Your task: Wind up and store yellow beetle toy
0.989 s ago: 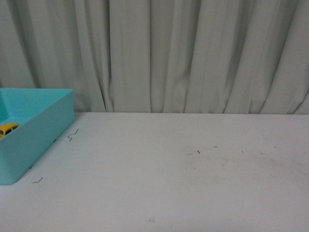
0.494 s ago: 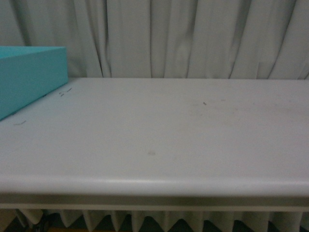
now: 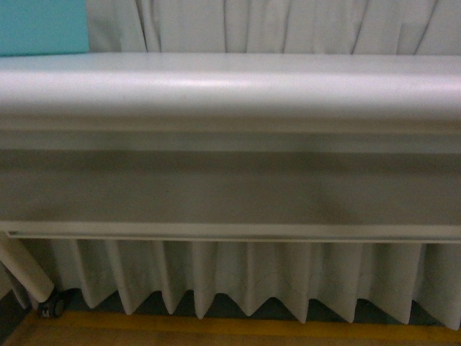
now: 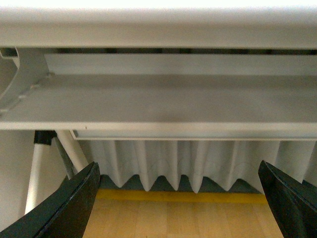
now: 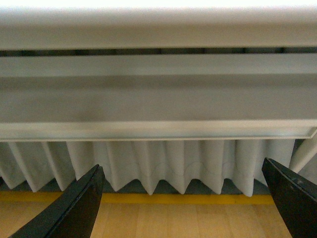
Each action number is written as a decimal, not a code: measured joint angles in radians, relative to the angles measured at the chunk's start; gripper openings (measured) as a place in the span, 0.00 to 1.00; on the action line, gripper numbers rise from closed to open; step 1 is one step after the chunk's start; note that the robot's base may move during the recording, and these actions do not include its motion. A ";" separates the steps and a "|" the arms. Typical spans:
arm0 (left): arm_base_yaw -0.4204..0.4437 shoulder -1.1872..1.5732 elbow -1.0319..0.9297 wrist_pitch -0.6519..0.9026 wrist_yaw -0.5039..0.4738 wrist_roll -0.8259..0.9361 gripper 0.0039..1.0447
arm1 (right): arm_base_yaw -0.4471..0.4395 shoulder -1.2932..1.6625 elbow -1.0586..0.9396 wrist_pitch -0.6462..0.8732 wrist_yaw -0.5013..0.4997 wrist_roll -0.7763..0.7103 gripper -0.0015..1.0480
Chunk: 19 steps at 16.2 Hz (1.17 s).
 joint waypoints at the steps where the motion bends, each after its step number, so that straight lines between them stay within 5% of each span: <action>1: 0.000 0.000 0.000 0.000 -0.001 0.000 0.94 | 0.000 0.000 0.000 0.000 0.000 0.000 0.94; 19: 0.000 0.000 0.000 0.000 0.000 0.000 0.94 | 0.000 0.000 0.000 0.000 0.000 0.000 0.94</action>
